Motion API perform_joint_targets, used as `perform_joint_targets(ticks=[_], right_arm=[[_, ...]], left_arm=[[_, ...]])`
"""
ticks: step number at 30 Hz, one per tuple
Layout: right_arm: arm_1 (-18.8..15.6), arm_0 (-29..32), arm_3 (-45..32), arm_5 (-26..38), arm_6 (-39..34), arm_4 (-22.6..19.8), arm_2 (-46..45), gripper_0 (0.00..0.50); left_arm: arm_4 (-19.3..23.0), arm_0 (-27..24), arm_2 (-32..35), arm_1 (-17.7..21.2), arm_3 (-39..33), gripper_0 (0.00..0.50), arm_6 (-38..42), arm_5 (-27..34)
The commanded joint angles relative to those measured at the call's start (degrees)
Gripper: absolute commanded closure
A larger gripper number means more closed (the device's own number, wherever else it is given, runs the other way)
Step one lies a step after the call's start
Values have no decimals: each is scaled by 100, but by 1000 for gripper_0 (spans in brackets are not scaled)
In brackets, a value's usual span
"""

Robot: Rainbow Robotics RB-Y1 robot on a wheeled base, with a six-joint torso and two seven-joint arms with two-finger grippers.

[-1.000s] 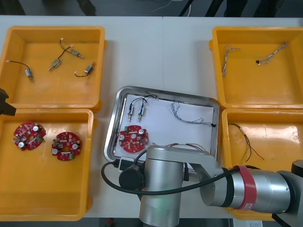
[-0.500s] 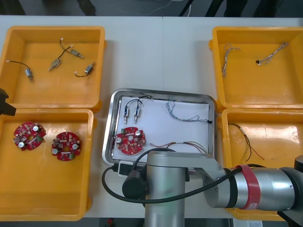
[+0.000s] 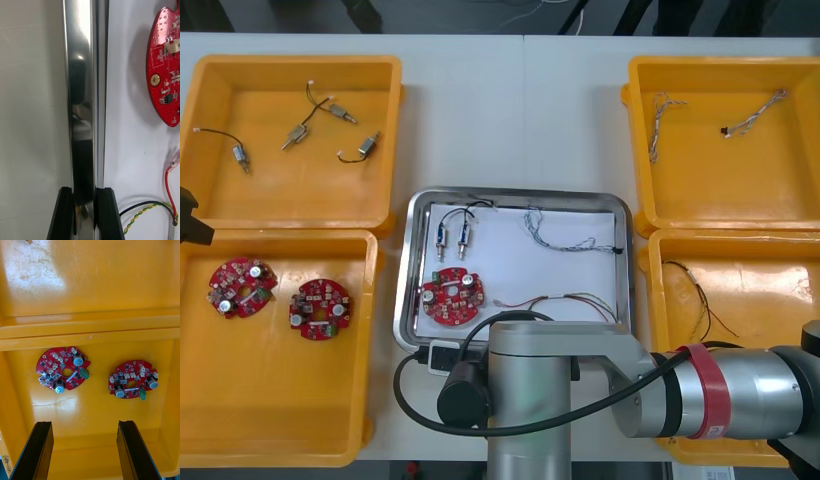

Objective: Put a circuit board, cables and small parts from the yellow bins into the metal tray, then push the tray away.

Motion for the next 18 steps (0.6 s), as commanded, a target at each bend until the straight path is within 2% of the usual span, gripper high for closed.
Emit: perform_joint_targets(ticks=[1, 11, 18], right_arm=[[-128, -351, -231, -80, 103, 22, 95, 500], [-251, -861, -231, -89, 68, -391, 95, 500], [-365, -1063, -231, -89, 95, -426, 95, 500]], left_arm=[[-31, 66, 157, 269, -156, 0, 54, 37], [-31, 66, 157, 269, -156, 0, 54, 37], [-31, 66, 157, 269, -156, 0, 54, 37]])
